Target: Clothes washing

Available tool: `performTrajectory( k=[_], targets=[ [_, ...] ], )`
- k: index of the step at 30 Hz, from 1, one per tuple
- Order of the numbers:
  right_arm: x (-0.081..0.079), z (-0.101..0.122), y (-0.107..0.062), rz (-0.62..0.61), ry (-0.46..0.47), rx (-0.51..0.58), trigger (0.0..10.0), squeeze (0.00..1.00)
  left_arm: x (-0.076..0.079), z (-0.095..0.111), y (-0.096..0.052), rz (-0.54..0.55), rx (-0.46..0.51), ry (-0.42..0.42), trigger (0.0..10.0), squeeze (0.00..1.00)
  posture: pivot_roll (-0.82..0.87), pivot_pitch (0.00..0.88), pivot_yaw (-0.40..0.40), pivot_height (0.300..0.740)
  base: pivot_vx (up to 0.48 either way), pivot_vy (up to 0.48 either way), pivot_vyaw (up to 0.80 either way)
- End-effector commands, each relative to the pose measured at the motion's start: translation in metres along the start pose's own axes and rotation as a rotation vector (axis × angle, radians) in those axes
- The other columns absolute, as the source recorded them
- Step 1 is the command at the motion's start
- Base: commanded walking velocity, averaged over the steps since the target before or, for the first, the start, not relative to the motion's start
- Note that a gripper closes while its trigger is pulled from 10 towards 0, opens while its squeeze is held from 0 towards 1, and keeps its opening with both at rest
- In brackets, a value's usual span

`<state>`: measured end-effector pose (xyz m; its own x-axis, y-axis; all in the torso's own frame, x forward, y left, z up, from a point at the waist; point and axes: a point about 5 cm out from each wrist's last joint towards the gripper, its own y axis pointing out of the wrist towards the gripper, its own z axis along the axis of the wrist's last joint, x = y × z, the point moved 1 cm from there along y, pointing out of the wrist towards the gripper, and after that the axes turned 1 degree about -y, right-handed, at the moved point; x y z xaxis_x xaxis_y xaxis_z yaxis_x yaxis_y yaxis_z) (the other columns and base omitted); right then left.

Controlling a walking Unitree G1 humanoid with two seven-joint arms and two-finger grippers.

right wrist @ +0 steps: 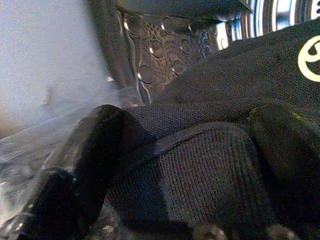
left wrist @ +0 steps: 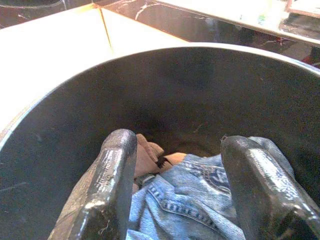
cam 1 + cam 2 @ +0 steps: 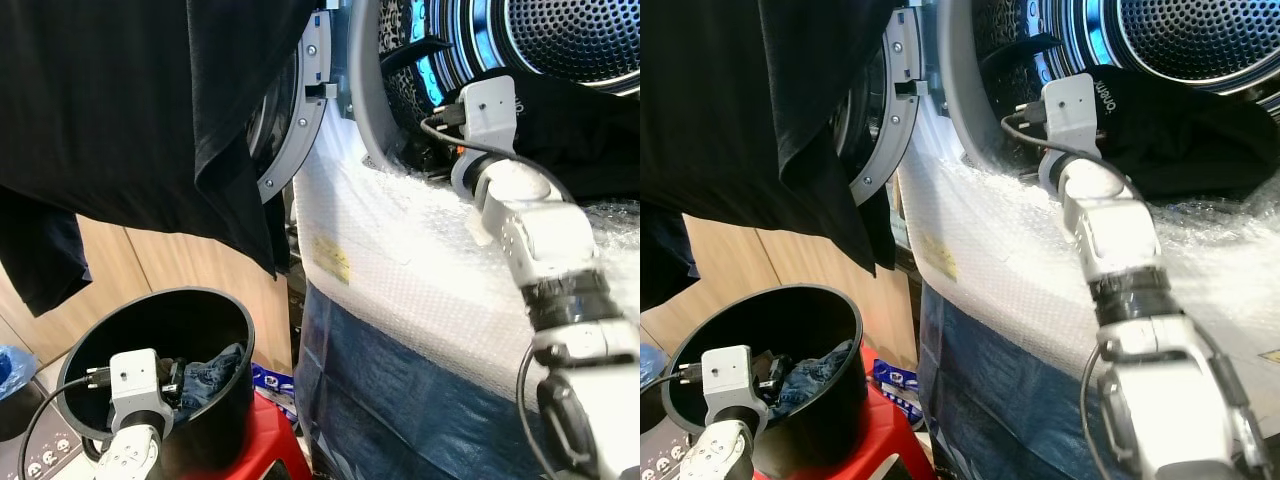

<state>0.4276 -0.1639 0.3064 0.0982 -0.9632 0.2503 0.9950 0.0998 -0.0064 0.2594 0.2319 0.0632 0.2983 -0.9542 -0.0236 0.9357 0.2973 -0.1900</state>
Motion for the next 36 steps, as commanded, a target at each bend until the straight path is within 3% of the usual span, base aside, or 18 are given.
performTrajectory(
  k=[1,5,9,11,12,13,23,29,36],
  targets=[
    [0.017,-0.001,0.002,-0.050,0.004,-0.022,10.0,0.00,-0.004,0.003,0.002,0.017,0.003,0.012,10.0,0.00,0.13,0.000,0.026,0.740,0.000,0.000,0.00],
    [0.029,0.012,0.003,-0.077,0.059,0.009,10.0,0.00,-0.003,0.002,0.001,0.019,0.003,0.010,10.0,0.00,0.13,0.000,0.028,0.740,0.000,0.000,0.00],
    [0.059,0.024,-0.002,-0.178,0.135,0.048,10.0,0.00,-0.001,0.000,0.000,0.010,-0.001,0.015,10.0,0.00,0.14,0.000,0.023,0.740,0.000,0.000,0.00],
    [0.061,0.024,-0.002,-0.183,0.136,0.051,10.0,0.00,-0.001,0.000,0.000,0.010,-0.002,0.016,10.0,0.00,0.14,0.000,0.023,0.740,0.000,0.000,0.00],
    [0.065,0.024,-0.003,-0.205,0.117,0.046,10.0,0.00,-0.001,0.001,0.001,0.011,0.000,0.015,10.0,0.00,0.15,0.000,0.019,0.740,0.000,0.000,0.00],
    [0.078,0.019,-0.007,-0.269,0.028,0.024,10.0,0.00,-0.001,0.002,0.002,0.013,0.004,0.017,10.0,0.00,0.15,0.000,0.015,0.740,0.000,0.000,0.00],
    [0.124,-0.022,-0.027,-0.503,-0.211,-0.110,10.0,0.00,-0.002,-0.002,0.000,0.025,-0.009,0.022,10.0,0.00,0.16,0.000,0.001,0.740,0.000,0.000,0.00],
    [0.126,-0.041,-0.031,-0.539,-0.193,-0.143,10.0,0.00,-0.001,-0.001,0.002,0.020,-0.009,0.027,10.0,0.00,0.16,0.000,0.002,0.740,0.000,0.000,0.00],
    [0.091,-0.016,-0.013,-0.333,-0.062,0.065,10.0,0.00,0.004,0.001,0.005,0.011,-0.005,0.028,10.0,0.00,0.15,0.000,0.015,0.740,0.000,0.000,0.00]
  ],
)
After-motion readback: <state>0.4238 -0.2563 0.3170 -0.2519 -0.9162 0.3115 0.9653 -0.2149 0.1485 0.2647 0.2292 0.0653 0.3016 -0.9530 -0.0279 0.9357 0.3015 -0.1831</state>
